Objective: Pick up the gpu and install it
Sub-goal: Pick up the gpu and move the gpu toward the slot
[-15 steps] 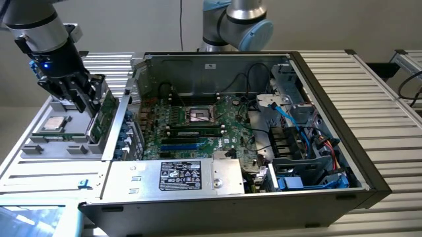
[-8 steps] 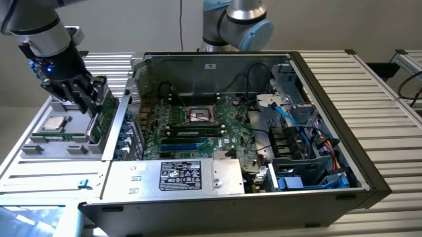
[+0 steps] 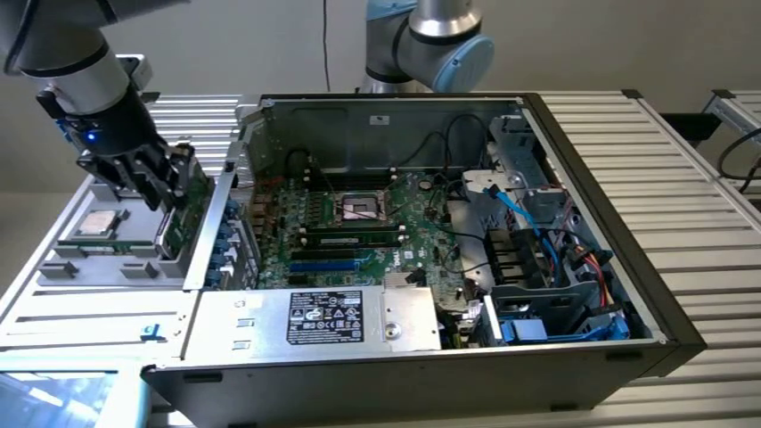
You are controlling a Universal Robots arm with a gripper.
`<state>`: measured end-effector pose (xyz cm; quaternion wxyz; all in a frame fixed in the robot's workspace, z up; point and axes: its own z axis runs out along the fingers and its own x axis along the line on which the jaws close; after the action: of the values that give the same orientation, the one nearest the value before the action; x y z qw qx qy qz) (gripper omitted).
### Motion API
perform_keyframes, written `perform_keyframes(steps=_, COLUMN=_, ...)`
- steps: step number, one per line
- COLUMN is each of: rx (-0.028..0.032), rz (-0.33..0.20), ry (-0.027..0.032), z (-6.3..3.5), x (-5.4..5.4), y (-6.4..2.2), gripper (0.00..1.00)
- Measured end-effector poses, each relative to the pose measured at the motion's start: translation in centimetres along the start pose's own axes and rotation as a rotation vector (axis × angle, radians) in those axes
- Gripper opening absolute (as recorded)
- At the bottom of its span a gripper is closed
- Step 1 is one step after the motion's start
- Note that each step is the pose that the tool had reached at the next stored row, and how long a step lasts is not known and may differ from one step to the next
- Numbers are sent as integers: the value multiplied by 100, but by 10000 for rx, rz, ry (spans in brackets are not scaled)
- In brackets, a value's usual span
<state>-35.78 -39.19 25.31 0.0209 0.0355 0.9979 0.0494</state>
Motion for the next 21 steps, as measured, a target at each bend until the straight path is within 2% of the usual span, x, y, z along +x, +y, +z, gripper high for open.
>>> perform_keyframes(steps=11, rx=1, rz=10, ry=-5, z=200, x=-47, y=-5, gripper=44)
perform_keyframes(steps=21, rx=6, rz=69, ry=-12, z=268, x=-43, y=21, gripper=44)
